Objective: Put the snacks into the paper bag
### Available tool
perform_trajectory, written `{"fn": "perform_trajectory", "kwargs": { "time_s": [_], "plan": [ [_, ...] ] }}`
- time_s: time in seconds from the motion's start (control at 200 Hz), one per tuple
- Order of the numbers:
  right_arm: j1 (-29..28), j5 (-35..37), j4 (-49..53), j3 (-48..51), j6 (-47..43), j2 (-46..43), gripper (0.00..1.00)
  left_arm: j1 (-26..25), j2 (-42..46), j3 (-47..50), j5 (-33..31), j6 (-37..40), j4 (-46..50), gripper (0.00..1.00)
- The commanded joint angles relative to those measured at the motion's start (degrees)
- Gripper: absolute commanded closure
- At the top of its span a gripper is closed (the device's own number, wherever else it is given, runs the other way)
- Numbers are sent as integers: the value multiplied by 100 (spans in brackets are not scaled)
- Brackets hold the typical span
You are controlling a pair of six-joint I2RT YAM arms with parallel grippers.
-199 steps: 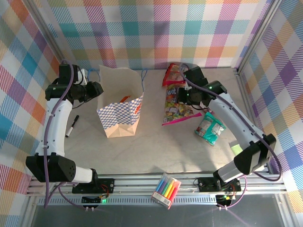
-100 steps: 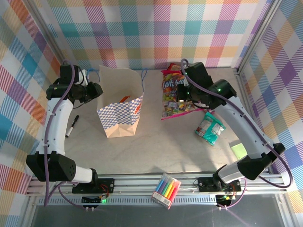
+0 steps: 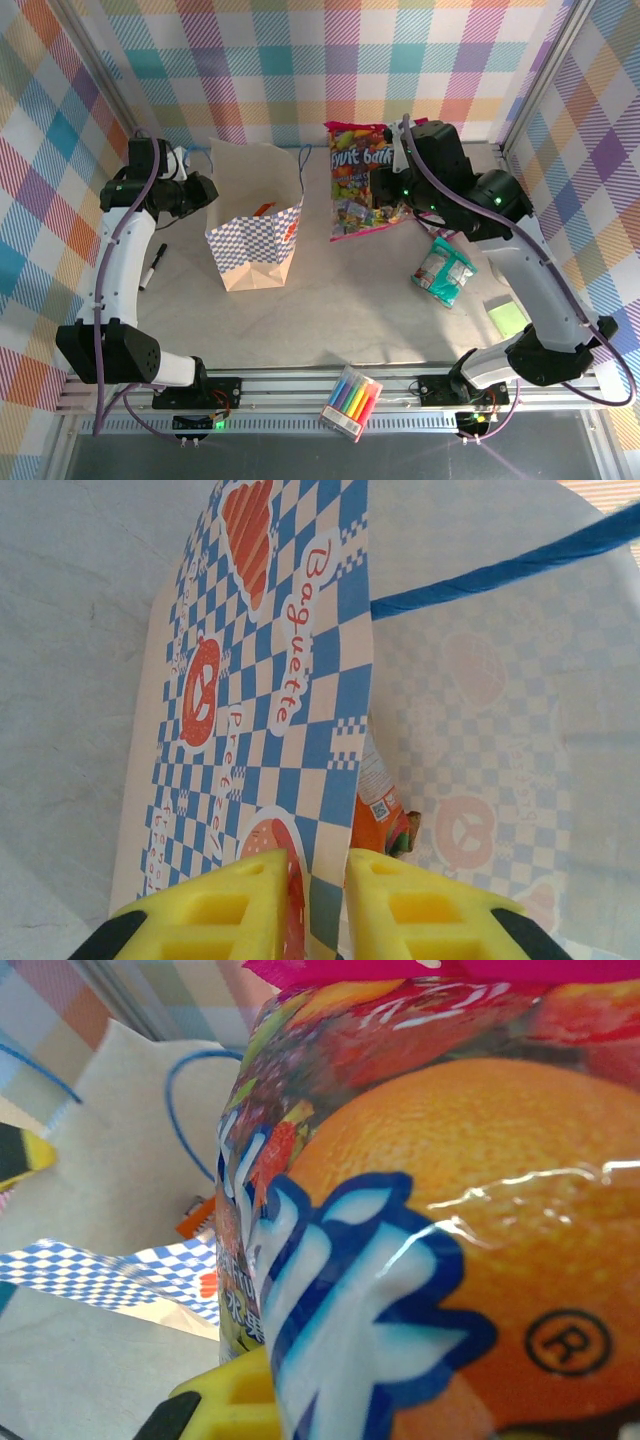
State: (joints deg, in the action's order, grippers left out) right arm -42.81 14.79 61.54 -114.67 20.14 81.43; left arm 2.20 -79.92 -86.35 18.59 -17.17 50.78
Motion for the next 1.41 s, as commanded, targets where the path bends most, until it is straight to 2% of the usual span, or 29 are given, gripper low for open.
{"fn": "perform_trajectory", "kwargs": {
  "time_s": [0.0,0.22,0.39,0.645,0.845,1.4],
  "plan": [
    [-125,148,-764,-477,-172,-103,100,78,99,108,145,-70,-112,77],
    [-398,46,-958,-1014,-305,142,100,79,151,161,171,-100,-200,78],
    [-482,-298,-1321,-1271,-284,365,100,79,196,190,180,-111,-227,78],
    [-656,-749,-1373,-2274,-265,1142,100,79,305,254,214,-110,-265,78],
    [-743,-836,-1481,-2874,-300,1595,100,86,368,318,250,-108,-280,78],
    [-808,-663,-2889,-2547,43,2129,100,101,446,363,399,-229,-482,78]
  ]
}}
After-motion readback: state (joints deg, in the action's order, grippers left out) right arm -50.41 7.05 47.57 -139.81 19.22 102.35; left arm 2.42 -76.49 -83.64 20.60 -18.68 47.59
